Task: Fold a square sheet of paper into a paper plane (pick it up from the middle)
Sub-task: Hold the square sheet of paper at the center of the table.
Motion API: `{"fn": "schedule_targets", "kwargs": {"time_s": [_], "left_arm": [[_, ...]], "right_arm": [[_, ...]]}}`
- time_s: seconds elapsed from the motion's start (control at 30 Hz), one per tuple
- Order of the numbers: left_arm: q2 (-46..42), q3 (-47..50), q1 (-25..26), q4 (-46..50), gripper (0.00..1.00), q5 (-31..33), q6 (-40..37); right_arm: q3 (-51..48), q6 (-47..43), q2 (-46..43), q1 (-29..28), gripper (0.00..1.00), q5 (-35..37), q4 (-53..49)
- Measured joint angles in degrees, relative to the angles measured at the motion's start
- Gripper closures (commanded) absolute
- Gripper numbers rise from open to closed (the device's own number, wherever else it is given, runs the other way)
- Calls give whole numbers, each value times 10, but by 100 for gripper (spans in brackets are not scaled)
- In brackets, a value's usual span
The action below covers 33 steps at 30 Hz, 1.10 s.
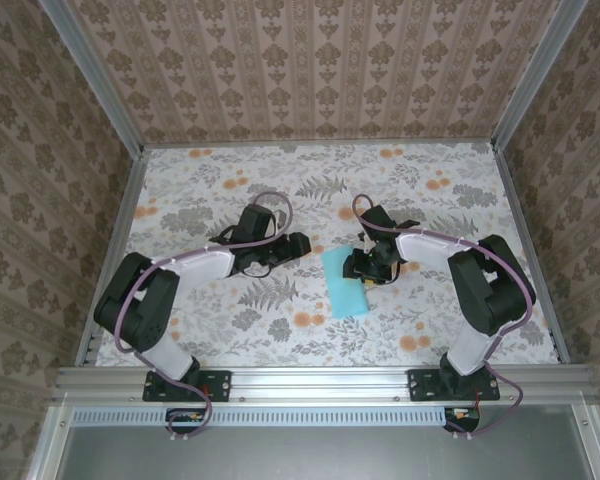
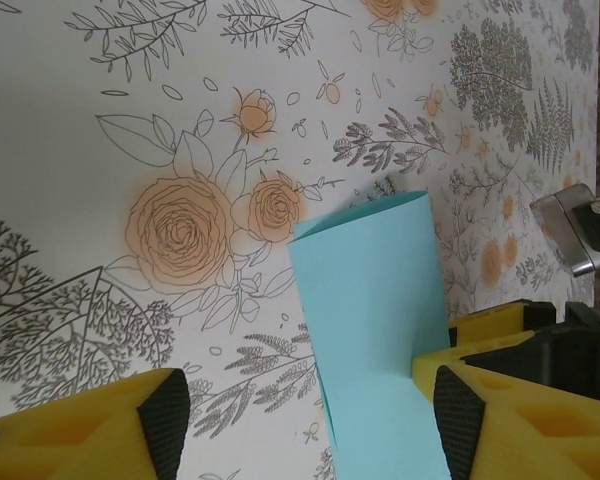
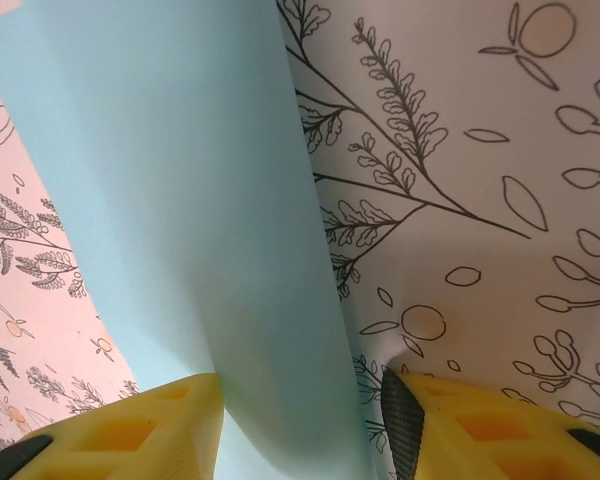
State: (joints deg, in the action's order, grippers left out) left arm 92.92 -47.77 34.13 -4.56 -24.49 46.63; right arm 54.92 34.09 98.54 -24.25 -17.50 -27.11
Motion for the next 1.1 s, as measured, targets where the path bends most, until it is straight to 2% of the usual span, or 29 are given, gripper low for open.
{"fn": "schedule_targets", "kwargs": {"time_s": [0.3, 1.1], "left_arm": [[45, -31, 19, -18, 47, -15, 17], [127, -100, 57, -8, 81, -54, 23]], "right_arm": [[-6, 35, -2, 0, 50, 6, 10], [14, 21, 20, 0, 49, 12, -14]]}}
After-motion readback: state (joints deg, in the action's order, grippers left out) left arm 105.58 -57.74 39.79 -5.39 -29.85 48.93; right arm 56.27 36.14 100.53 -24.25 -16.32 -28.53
